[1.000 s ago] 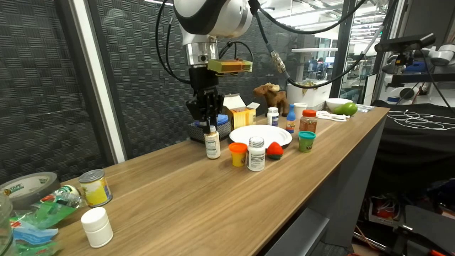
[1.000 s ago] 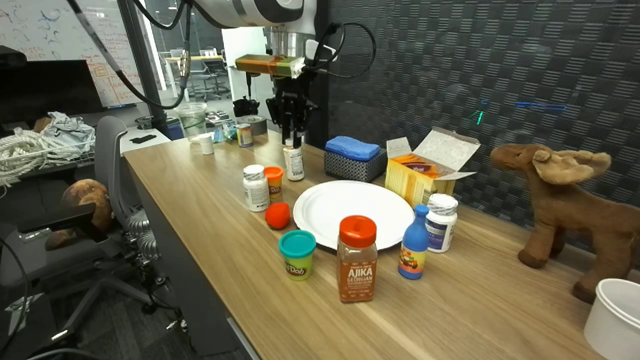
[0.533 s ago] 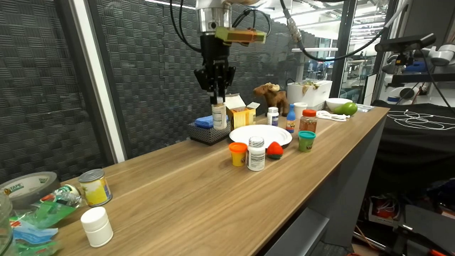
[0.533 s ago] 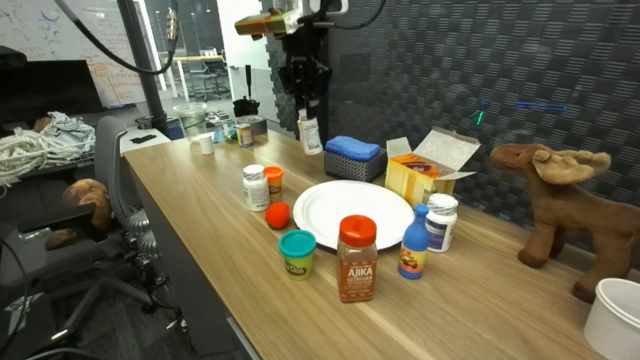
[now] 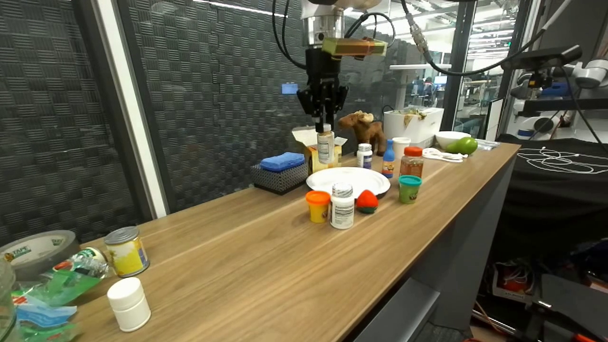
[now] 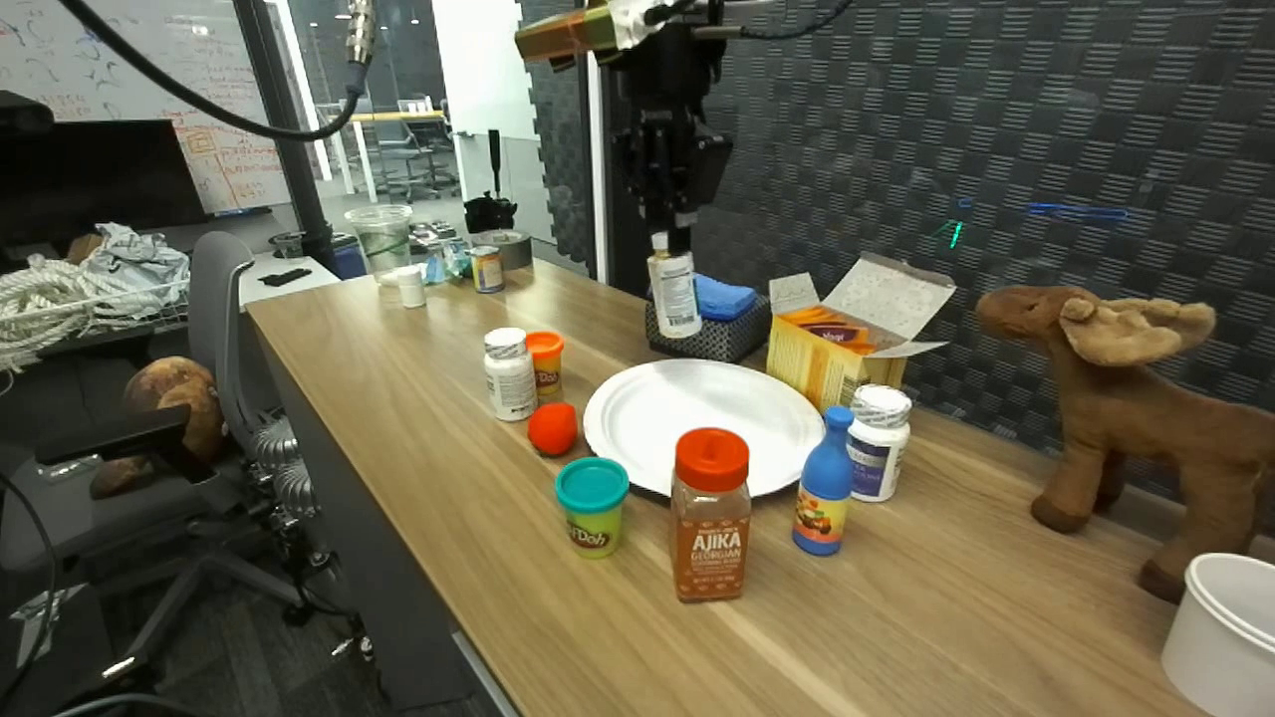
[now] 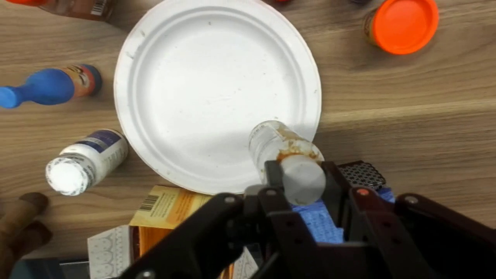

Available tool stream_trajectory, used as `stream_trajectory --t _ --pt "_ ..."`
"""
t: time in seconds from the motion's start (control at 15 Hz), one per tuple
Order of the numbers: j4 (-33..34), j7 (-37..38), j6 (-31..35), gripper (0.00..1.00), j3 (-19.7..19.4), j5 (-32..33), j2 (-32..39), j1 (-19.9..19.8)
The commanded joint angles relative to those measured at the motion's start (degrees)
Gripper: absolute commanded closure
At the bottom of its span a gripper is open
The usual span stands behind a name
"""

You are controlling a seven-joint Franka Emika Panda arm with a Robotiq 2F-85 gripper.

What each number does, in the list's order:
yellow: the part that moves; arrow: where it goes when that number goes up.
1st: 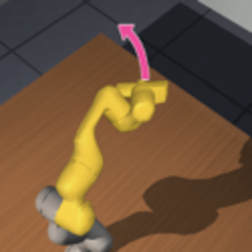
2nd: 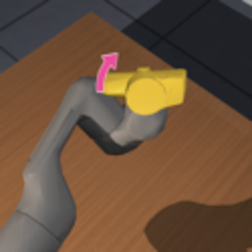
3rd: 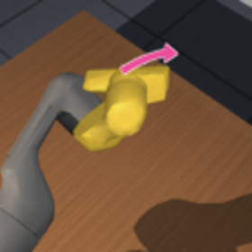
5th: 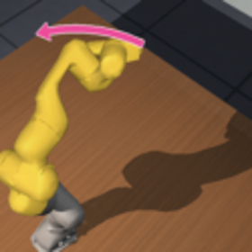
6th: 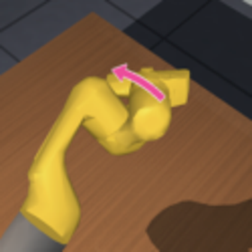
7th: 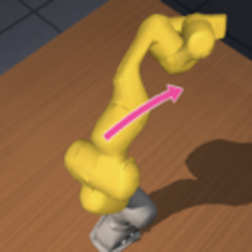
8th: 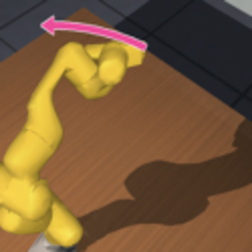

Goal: Put all the objects surrounding the plate on to the plate.

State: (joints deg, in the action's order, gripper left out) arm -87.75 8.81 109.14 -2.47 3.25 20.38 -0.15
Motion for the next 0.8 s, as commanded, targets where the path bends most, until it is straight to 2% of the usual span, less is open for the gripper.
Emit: stream_trajectory --t 0.0,0.73 --pt "1.82 0.56 0.00 0.92 -0.48 -1.49 2.22 -1.36" --pt "6.41 0.06 4.29 0.92 -0.31 -8.06 10.34 -4.77"
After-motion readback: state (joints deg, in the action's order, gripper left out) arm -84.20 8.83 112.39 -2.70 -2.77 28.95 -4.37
